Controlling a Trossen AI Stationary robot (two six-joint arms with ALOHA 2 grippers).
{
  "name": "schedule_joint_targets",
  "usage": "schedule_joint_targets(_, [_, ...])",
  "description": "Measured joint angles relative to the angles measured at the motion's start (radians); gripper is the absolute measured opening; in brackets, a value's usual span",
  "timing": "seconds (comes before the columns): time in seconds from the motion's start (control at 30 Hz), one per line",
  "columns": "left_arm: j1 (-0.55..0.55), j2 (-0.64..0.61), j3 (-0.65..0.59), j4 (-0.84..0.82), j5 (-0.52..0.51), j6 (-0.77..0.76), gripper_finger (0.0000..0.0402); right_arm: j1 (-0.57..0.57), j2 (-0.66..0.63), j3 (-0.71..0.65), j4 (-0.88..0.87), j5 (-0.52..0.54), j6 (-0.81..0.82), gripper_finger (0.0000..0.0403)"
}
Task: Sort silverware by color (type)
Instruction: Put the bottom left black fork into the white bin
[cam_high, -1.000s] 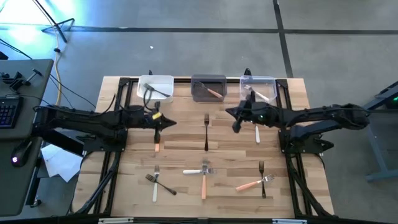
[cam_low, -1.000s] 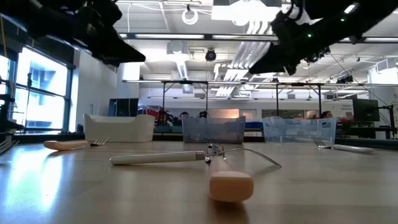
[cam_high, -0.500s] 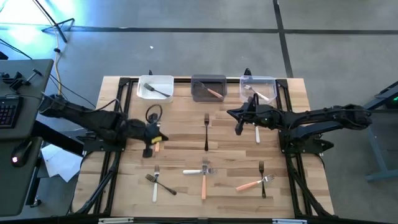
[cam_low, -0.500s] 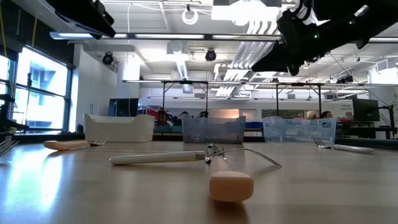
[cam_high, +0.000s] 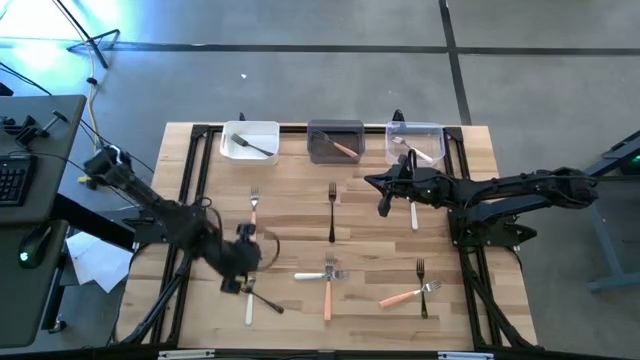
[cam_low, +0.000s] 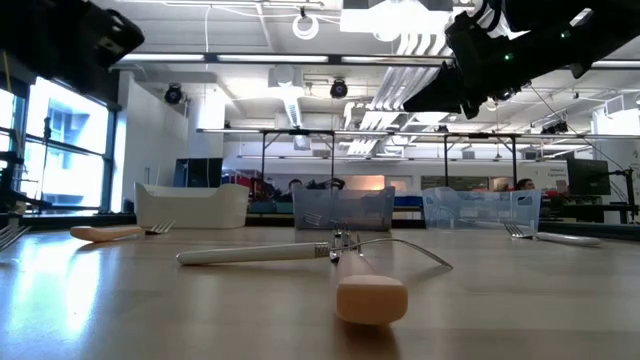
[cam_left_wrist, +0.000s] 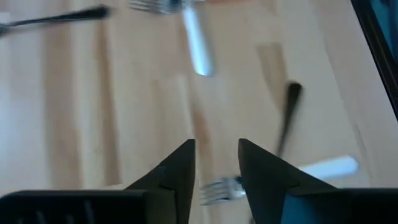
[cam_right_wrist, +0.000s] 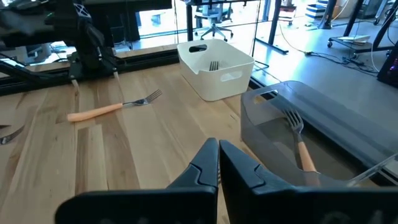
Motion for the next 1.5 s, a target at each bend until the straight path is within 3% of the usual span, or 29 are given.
schedule_joint_targets(0.33, [-0.140, 0.210, 0.051, -0.001, 0.015, -0.125, 0.0156, 0.000, 0.000, 0.000, 0.000, 0.000, 0.017, 0.0000])
schedule_joint_targets(0.67, [-0.149, 0.336, 0.051, 0.034, 0.124, -0.184, 0.0168, 0.000, 0.001, 0.000, 0.000, 0.000, 0.020, 0.0000])
schedule_joint_targets(1.13, [-0.149, 0.437, 0.051, -0.039, 0.136, -0.226, 0.0162, 0.000, 0.001, 0.000, -0.001, 0.000, 0.020, 0.0000])
schedule_joint_targets(1.3, [-0.150, 0.437, 0.051, -0.053, 0.142, -0.235, 0.0145, 0.000, 0.001, 0.000, -0.001, 0.000, 0.020, 0.0000])
schedule_joint_targets(1.5, [-0.157, 0.436, 0.051, -0.065, 0.149, -0.217, 0.0089, 0.000, 0.001, 0.000, -0.001, 0.000, 0.020, 0.0000])
